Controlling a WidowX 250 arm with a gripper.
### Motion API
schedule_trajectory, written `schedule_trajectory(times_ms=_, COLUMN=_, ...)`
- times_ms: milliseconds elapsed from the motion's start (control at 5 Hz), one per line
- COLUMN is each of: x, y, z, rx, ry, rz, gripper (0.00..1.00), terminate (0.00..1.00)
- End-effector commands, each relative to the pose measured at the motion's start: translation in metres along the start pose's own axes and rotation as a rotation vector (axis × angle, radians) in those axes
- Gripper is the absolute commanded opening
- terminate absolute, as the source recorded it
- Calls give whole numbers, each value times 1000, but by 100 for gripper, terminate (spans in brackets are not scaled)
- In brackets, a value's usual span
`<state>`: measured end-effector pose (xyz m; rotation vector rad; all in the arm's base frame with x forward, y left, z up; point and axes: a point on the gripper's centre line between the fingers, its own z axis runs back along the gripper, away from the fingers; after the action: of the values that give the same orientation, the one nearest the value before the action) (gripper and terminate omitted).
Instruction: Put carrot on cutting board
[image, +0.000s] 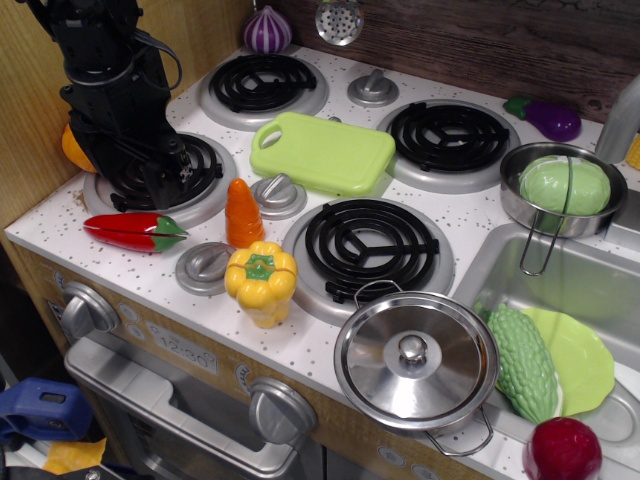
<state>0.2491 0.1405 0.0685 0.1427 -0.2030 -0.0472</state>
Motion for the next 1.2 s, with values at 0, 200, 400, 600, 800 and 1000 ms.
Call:
schedule_trajectory(times_ms=0, x=0, y=0, z=0, rx=0, ry=0, rz=0, gripper=100, terminate=0)
schedule_trajectory(times_ms=200, x=10, y=-12, z=6, rx=-3, ry=-9, rz=5, gripper=100, terminate=0)
schedule_trajectory(times_ms=400, x=17, y=-23, z=9, rx=-6, ry=-14, rz=19, gripper=100, terminate=0)
schedule_trajectory(times_ms=600, x=21, y=-31, z=4, rx=-19, ry=-31, rz=25, gripper=100, terminate=0)
schedule_trajectory(times_ms=800, x=26, y=-36, z=-1, rx=-27, ry=-49, rz=24, gripper=100, terminate=0)
schedule_trajectory(times_ms=1000, x=31, y=-40, z=-9, rx=-38, ry=-64, rz=24, gripper=100, terminate=0)
